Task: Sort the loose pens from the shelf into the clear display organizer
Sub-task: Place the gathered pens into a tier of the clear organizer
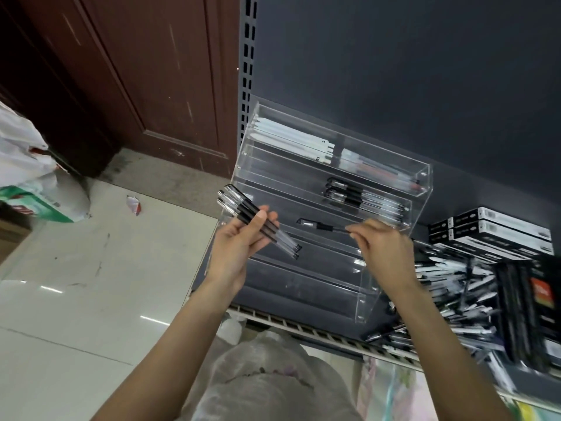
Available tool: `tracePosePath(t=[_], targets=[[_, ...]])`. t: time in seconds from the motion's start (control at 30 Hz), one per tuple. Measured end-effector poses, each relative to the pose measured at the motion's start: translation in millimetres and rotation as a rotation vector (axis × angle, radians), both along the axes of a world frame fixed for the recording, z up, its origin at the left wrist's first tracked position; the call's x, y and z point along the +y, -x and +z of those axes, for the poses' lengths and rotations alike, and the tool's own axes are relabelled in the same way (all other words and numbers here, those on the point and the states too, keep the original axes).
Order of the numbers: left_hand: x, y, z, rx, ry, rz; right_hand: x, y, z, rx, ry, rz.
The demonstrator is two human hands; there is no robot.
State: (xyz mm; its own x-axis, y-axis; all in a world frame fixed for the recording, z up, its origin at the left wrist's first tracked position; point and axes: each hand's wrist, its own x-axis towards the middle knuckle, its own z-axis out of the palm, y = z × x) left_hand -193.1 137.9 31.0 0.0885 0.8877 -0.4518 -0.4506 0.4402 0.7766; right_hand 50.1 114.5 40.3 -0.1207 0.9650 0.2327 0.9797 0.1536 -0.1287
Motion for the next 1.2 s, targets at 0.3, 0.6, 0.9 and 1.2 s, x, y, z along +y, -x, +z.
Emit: tracePosePath(t=[0.3,0.6,0.9,1.2], targets=[[-2,-5,-1,0.001,0.015,-0.050,25,-22,16,-0.286,0.542,0.135],[-7,-20,2,-0.038,0.006,-0.083,-22,6,51,0.260,0.033,0.051],[-18,-48,7,-0.008,-0.020,-0.186,-18,61,31,0.689,0.229,-0.078],[-13,-33,4,0.047,-0.007,-0.087,-9,-14,17,0.296,0.079,0.009]])
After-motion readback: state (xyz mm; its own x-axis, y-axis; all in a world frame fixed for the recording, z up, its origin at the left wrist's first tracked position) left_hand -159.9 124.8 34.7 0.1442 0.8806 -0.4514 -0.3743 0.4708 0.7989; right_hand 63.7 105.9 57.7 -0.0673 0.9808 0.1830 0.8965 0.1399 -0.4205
